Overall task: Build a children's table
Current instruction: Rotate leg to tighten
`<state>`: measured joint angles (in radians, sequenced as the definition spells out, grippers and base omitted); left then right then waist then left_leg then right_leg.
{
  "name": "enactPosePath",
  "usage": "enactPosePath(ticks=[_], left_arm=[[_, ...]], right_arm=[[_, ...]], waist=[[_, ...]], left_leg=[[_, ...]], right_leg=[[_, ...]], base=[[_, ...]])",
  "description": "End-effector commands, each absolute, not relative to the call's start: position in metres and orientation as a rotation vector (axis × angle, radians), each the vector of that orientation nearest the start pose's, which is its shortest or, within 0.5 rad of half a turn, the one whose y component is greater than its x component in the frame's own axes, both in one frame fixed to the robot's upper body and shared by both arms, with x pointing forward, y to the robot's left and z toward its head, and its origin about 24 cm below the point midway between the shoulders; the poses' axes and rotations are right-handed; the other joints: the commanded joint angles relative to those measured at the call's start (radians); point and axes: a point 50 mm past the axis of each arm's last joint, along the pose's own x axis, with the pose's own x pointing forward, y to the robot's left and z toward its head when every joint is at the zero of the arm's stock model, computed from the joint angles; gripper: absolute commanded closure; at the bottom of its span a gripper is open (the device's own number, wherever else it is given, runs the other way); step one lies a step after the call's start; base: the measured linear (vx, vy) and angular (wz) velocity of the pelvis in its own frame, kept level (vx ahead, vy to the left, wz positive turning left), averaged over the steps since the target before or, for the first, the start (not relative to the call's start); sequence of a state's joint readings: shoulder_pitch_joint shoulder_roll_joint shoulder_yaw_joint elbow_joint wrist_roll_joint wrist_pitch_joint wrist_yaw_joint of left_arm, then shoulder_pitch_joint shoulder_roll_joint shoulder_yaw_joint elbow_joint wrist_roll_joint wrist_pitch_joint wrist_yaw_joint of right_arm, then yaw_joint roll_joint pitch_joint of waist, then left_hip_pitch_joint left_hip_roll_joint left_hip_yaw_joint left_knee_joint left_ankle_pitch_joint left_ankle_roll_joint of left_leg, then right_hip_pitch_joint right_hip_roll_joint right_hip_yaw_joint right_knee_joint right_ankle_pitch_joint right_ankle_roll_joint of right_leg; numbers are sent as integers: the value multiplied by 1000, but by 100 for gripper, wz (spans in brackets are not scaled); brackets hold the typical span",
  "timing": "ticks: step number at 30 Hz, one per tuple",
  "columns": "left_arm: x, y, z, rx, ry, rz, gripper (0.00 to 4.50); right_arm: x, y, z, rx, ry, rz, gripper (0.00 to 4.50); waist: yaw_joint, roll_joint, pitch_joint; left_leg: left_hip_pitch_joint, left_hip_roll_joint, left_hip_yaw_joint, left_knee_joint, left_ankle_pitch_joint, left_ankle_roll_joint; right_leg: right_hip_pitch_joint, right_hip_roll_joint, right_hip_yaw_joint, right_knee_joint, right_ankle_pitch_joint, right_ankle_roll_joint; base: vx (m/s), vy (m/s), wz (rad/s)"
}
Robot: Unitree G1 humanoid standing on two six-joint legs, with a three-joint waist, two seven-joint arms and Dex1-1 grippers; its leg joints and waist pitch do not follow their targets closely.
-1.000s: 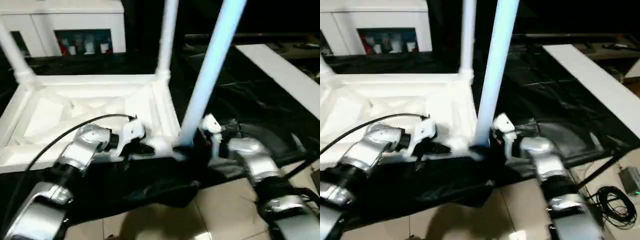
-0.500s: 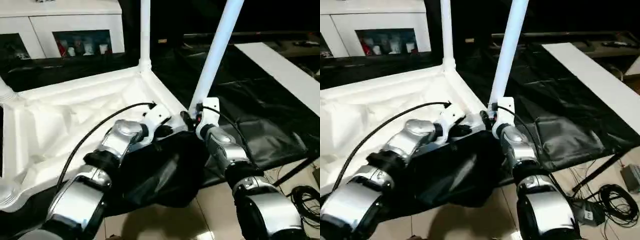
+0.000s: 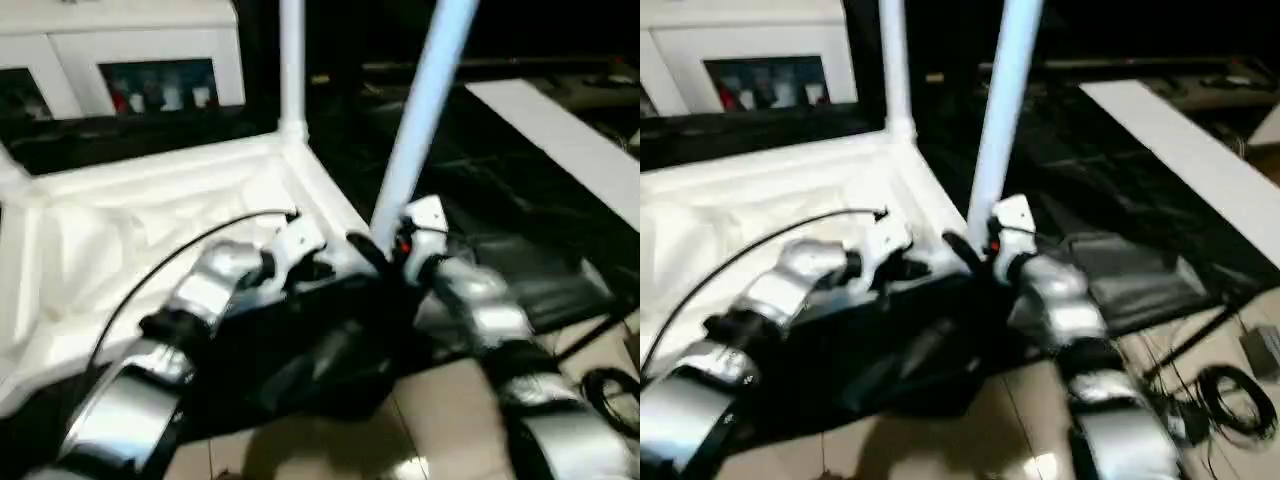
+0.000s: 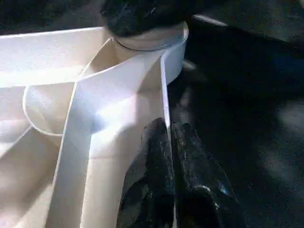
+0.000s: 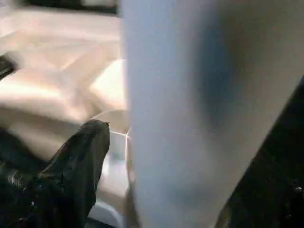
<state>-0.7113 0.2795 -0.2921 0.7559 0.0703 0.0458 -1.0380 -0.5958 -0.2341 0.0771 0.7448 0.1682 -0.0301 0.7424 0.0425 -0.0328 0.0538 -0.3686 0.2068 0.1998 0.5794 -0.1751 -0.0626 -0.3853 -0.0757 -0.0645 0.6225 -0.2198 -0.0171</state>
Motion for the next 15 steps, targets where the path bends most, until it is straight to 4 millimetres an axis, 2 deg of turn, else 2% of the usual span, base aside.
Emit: enactPosePath(ticks=[1,3,8,12,15], left_arm=[[323,113,44,465,443,-1371,450],[318,119,45,473,451,-1428,450],[314,121,48,436,446,-1473,450],[310,124,51,419,469,-1515,450],[310,125,52,430,463,-1511,450]], right_arm=[[329,-145,47,-120,230,953,60],[322,-149,44,-160,261,1026,60],[313,-150,41,-186,301,1139,60],[310,-148,42,-199,320,1177,60],[311,-146,43,-183,316,1177,86]], waist=[[3,3,-65],[8,5,-64],[13,2,-60],[14,4,-62],[15,1,-63]], left_leg=[[10,34,-13,-52,-118,103],[11,36,-12,-54,-133,97],[18,40,-12,-59,-187,52],[17,40,-14,-59,-171,46],[14,35,-11,-56,-150,54]], right_leg=[[50,-65,52,-63,55,-267],[48,-66,50,-64,37,-269],[40,-67,50,-73,-83,-259],[41,-67,51,-68,-60,-256],[43,-66,52,-66,-31,-259]], base=[[0,0,0],[0,0,0],[0,0,0],[0,0,0],[0,0,0]])
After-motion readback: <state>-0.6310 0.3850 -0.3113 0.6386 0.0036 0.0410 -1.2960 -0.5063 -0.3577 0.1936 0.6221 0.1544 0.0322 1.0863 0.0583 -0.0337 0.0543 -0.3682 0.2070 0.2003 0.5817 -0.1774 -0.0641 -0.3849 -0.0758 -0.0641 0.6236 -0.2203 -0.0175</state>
